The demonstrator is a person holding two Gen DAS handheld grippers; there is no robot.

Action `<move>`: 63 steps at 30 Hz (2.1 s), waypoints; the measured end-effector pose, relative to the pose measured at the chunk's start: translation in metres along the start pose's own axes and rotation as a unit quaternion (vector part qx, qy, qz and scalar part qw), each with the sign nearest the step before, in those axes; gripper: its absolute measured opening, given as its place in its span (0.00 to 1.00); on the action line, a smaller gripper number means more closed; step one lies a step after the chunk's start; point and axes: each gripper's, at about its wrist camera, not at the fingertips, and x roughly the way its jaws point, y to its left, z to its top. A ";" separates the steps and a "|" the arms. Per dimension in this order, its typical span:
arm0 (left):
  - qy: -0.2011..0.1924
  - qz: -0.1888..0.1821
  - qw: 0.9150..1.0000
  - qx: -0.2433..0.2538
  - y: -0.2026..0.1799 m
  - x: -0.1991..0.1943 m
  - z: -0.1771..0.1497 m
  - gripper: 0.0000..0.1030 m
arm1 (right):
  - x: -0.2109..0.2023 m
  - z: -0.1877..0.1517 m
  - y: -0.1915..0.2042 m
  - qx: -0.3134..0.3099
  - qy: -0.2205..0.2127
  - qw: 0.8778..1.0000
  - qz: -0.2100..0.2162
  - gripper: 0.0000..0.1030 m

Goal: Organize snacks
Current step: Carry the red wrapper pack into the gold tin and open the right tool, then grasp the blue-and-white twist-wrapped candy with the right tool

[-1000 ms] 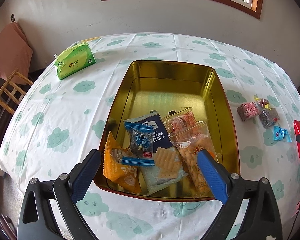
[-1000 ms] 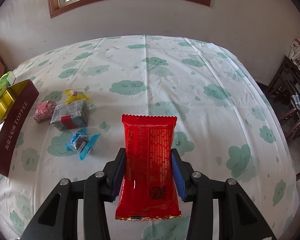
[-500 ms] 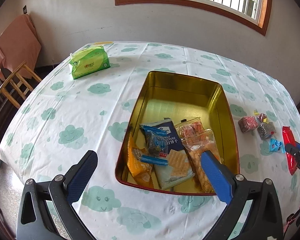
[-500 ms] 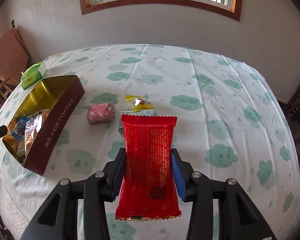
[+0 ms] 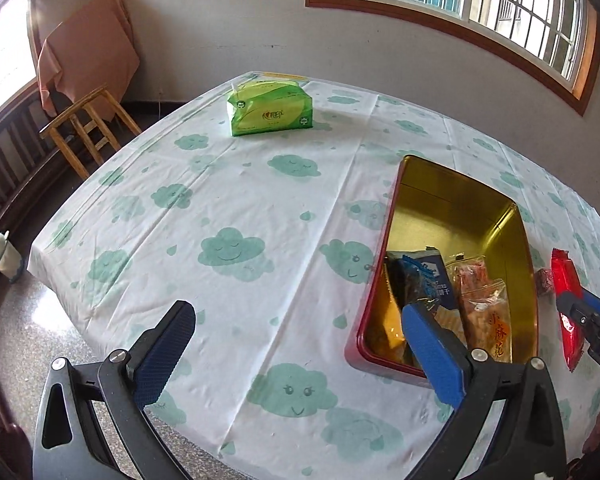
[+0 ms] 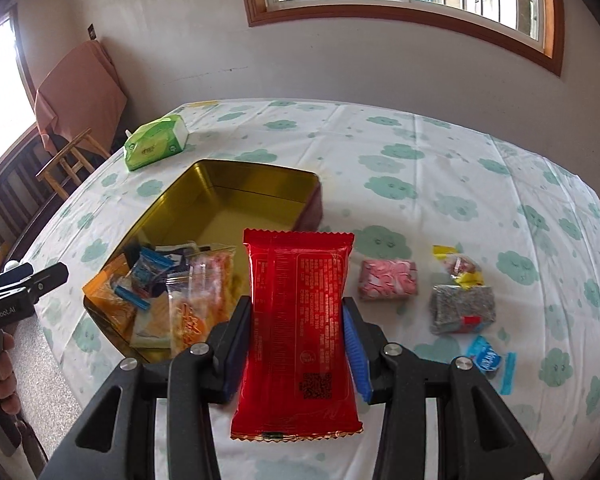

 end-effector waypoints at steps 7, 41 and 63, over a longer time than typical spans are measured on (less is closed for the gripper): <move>0.013 0.016 1.000 -0.012 0.017 0.005 -0.004 0.99 | 0.026 0.012 0.043 -0.020 0.013 0.999 0.026 0.43; 0.025 0.017 1.000 -0.001 0.011 0.008 -0.008 0.99 | 0.059 0.013 0.081 -0.062 0.036 0.997 0.039 0.49; 0.004 -0.047 0.995 0.085 -0.084 -0.009 -0.012 0.99 | -0.023 -0.044 -0.138 0.096 -0.006 0.991 -0.094 0.50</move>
